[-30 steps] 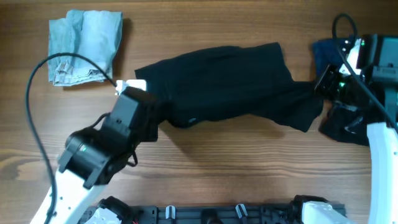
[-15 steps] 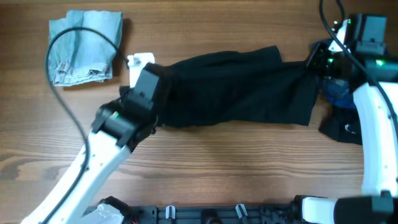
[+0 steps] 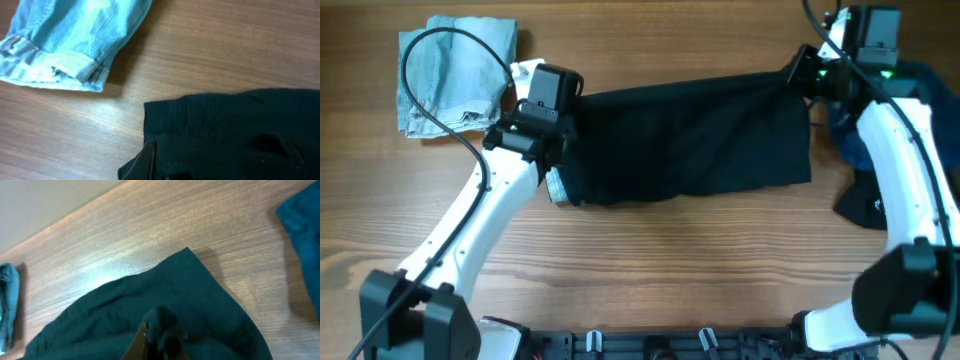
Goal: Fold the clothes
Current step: 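Lower the stretched trousers onto the table with both grippers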
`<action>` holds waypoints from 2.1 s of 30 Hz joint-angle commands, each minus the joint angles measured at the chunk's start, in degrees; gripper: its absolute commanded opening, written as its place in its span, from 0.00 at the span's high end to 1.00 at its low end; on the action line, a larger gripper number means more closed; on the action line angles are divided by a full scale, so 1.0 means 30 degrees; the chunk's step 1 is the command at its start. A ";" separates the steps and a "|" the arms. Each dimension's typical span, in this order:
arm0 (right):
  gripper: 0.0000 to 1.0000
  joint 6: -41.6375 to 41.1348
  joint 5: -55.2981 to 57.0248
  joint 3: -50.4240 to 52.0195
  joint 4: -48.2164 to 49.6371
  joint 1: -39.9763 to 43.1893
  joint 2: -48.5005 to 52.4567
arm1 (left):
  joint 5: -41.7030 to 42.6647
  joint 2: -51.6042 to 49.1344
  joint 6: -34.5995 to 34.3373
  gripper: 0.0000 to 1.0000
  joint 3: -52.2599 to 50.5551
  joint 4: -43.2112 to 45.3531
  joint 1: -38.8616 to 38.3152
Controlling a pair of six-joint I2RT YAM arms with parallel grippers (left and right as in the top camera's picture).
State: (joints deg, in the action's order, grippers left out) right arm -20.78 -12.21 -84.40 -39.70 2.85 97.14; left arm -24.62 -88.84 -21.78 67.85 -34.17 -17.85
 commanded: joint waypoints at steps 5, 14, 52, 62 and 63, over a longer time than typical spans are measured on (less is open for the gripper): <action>0.85 -0.0044 0.1494 0.0481 0.2200 0.0080 0.2484 | -0.0750 -0.1515 -0.0321 0.67 0.0386 0.1479 0.0794; 0.01 0.1421 0.1486 -0.0408 0.1916 0.0073 0.1639 | -0.0801 -0.0634 0.1180 0.00 0.0393 0.2251 0.0969; 0.96 0.0867 -0.0780 0.1712 -0.2652 -0.0692 0.7563 | 1.1868 -0.6120 -0.0379 0.96 0.0204 -0.1399 0.2922; 0.96 0.0197 0.1428 0.1712 -0.2936 -0.0641 0.7563 | 0.9930 -0.8357 -0.0401 0.96 0.0211 -0.1268 0.3752; 0.96 0.0211 0.1807 0.1712 -0.2936 -0.0619 0.7563 | 0.9653 -0.8357 -0.0401 0.96 0.0211 -0.1392 0.4065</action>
State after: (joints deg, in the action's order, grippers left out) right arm -18.46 -16.16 -79.75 -48.07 0.73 119.13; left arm 11.40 -111.46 -23.07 68.93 -37.10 -8.69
